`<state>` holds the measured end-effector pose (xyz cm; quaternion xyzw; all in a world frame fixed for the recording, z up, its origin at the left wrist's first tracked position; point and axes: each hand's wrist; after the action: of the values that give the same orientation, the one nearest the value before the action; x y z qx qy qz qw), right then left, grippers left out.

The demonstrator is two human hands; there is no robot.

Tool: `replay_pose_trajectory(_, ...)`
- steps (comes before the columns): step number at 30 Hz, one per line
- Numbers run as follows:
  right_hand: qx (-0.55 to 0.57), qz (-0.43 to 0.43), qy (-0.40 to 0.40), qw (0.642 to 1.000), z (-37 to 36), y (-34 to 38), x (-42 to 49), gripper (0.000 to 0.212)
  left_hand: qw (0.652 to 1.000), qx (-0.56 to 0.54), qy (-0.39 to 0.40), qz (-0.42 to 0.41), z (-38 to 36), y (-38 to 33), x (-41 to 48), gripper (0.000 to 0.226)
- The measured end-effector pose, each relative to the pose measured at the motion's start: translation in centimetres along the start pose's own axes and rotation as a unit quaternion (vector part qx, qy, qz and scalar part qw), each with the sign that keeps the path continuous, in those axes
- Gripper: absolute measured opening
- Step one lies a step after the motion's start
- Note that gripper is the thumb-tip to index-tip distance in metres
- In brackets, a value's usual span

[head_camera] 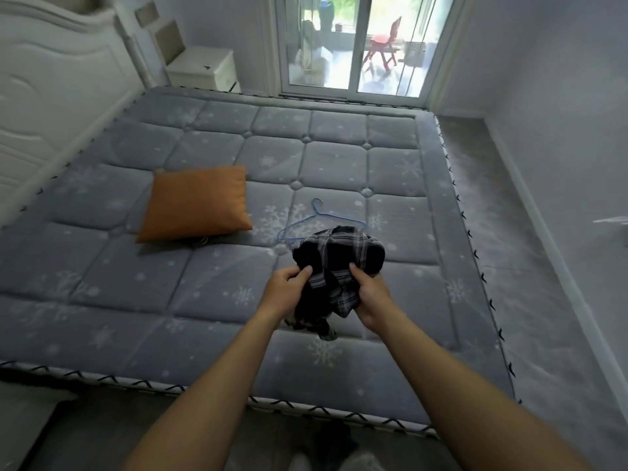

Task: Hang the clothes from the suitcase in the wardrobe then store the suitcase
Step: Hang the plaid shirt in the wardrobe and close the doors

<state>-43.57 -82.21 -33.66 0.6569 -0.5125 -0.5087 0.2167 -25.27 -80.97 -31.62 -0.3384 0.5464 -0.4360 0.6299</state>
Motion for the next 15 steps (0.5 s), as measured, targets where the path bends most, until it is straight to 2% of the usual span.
replay_pose_trajectory(2, -0.042, 0.000, 0.004, 0.999, -0.5, 0.4, 2.0, 0.029, 0.990, 0.127, -0.049, -0.047, 0.8, -0.7, 1.1, 0.040)
replay_pose_trajectory(4, -0.087, 0.004, 0.016, 0.996, -1.1, 0.9, 4.1, 0.026, 0.964, 0.230, -0.107, -0.079, 1.3, -1.6, 2.4, 0.049)
replay_pose_trajectory(7, -0.167, 0.035, 0.044, 0.984, -2.0, 2.3, 7.3, 0.029, 0.959, 0.245, -0.131, -0.062, 2.1, -3.4, 4.7, 0.051)
replay_pose_trajectory(9, -0.234, 0.064, 0.058, 0.968, -2.4, 3.3, 9.2, 0.036, 0.973, 0.193, -0.117, -0.042, 2.6, -4.8, 6.0, 0.051)
replay_pose_trajectory(12, -0.309, 0.084, 0.041, 0.946, -2.5, 5.1, 11.7, 0.041, 0.994, 0.012, -0.107, -0.016, 3.0, -7.0, 7.5, 0.047)
replay_pose_trajectory(15, -0.354, 0.140, 0.054, 0.923, -2.8, 5.7, 12.9, 0.031, 0.982, -0.147, -0.113, 0.026, 3.0, -8.9, 8.9, 0.042)
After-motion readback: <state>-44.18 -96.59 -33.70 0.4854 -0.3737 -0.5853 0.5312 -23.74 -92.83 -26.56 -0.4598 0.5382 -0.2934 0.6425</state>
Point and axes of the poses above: each hand's wrist, its own x-axis towards the middle knuckle, its own z-axis out of the back of the hand, y = z × x
